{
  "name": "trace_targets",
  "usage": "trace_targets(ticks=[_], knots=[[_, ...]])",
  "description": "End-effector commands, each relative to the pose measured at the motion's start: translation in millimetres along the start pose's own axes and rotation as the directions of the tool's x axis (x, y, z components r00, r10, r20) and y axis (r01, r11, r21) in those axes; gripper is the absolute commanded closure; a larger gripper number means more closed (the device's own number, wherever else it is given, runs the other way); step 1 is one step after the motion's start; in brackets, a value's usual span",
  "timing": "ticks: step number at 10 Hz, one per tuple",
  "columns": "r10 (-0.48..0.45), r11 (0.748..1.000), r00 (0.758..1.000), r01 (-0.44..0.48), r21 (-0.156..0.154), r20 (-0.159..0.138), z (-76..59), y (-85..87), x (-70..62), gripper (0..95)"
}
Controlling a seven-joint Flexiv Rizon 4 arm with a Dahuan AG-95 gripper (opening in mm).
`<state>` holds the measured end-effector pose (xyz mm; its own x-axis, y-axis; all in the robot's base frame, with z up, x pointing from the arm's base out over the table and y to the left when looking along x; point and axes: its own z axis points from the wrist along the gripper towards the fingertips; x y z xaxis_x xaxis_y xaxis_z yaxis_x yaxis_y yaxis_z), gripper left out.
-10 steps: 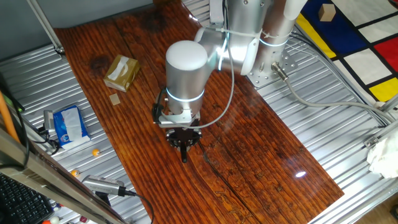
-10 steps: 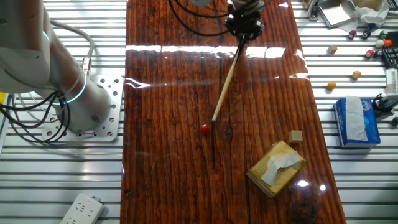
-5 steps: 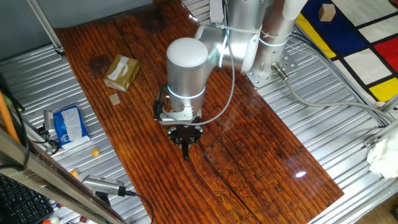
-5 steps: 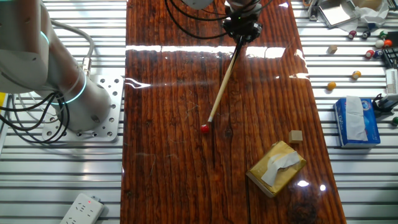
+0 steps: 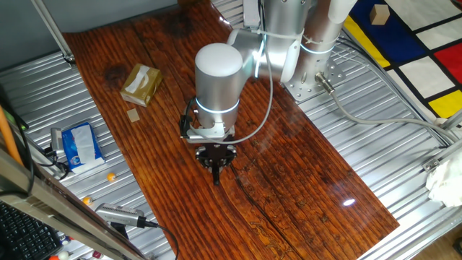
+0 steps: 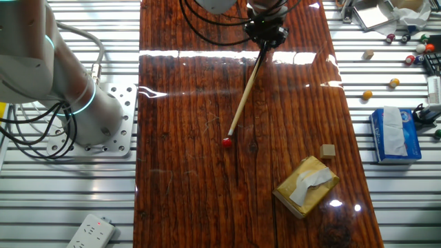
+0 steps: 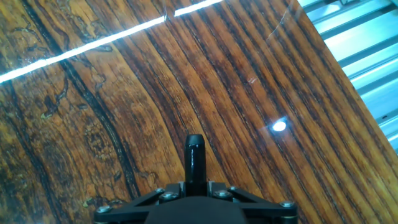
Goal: Hit the pool ball
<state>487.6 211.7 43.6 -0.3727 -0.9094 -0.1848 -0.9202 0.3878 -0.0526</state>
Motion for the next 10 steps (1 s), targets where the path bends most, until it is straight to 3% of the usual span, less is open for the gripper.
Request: trace_targets(ticks=[1,10], knots=[[-0.011,1.0,1.0,0.011,0.0,0.0,-3.0,-0.5,4.3,95.0],[-0.016,1.0,1.0,0.016,0.0,0.002,-2.2,-0.1,4.5,95.0]])
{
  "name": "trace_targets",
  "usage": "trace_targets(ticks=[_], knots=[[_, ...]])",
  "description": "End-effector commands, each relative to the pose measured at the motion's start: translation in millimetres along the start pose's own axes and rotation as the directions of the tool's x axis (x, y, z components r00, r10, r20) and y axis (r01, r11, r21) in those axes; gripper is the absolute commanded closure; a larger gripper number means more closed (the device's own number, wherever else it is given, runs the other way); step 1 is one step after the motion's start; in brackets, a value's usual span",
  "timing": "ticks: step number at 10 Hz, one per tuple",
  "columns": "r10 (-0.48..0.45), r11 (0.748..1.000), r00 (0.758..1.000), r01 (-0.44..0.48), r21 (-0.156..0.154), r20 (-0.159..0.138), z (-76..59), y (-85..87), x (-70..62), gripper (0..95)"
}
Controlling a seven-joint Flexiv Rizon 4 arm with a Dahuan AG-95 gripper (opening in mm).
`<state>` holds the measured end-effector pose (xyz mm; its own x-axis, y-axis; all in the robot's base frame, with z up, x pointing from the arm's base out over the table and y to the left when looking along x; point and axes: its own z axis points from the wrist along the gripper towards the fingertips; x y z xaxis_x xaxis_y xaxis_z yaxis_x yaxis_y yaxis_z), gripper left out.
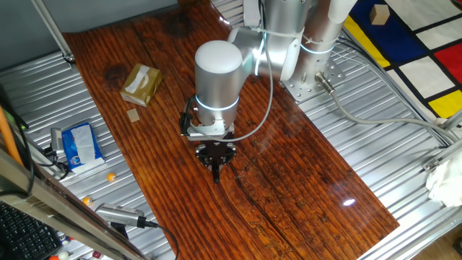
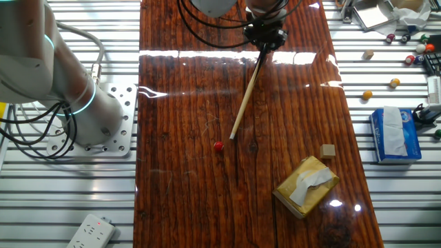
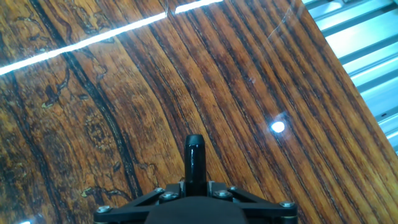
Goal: Hit the pool ball
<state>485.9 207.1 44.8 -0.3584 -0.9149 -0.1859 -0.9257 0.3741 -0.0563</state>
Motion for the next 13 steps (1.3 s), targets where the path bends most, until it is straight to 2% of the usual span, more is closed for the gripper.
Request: trace_targets(ticks=[1,8,13], knots=[[-0.001,1.0,1.0,0.001,0.0,0.0,-0.1,0.1,-0.1,95.0],[0.005,1.0,1.0,-0.005,0.0,0.0,-0.2,0.1,-0.1,95.0],[0.011,1.0,1.0,-0.011,0.002,0.011,-0.8,0.0,-0.2,95.0]])
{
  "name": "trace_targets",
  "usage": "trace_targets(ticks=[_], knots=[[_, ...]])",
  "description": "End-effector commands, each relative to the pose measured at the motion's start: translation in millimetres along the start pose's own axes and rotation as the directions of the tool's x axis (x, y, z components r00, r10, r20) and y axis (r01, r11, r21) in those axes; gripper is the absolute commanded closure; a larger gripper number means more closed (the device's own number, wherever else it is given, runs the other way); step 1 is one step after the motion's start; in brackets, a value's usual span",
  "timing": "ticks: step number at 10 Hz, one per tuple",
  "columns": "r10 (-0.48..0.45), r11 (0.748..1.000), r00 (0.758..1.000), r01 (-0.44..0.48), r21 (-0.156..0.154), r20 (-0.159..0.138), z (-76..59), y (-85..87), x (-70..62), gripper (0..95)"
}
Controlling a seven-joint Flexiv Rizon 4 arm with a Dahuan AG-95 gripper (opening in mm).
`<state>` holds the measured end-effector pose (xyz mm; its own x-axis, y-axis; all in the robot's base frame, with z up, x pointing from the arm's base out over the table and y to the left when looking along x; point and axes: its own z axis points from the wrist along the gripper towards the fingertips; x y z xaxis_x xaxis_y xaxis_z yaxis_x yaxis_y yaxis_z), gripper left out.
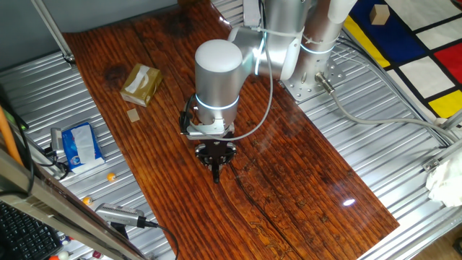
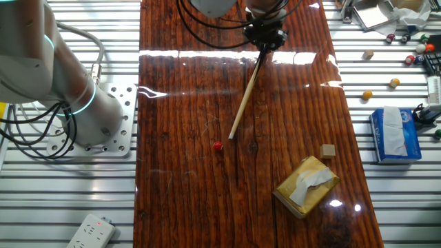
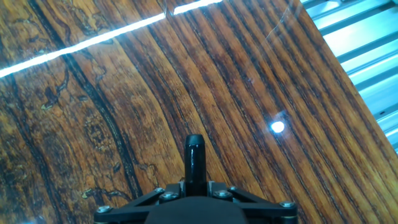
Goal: Hit the pool ball
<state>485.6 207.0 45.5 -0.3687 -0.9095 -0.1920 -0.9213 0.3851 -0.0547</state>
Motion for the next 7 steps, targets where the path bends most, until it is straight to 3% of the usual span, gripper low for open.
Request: trace_targets(ticks=[1,7], knots=[[-0.004,1.0,1.0,0.004,0.001,0.006,-0.1,-0.2,-0.3,95.0],[-0.007,1.0,1.0,0.007,-0.002,0.011,-0.3,-0.2,-0.3,95.0]])
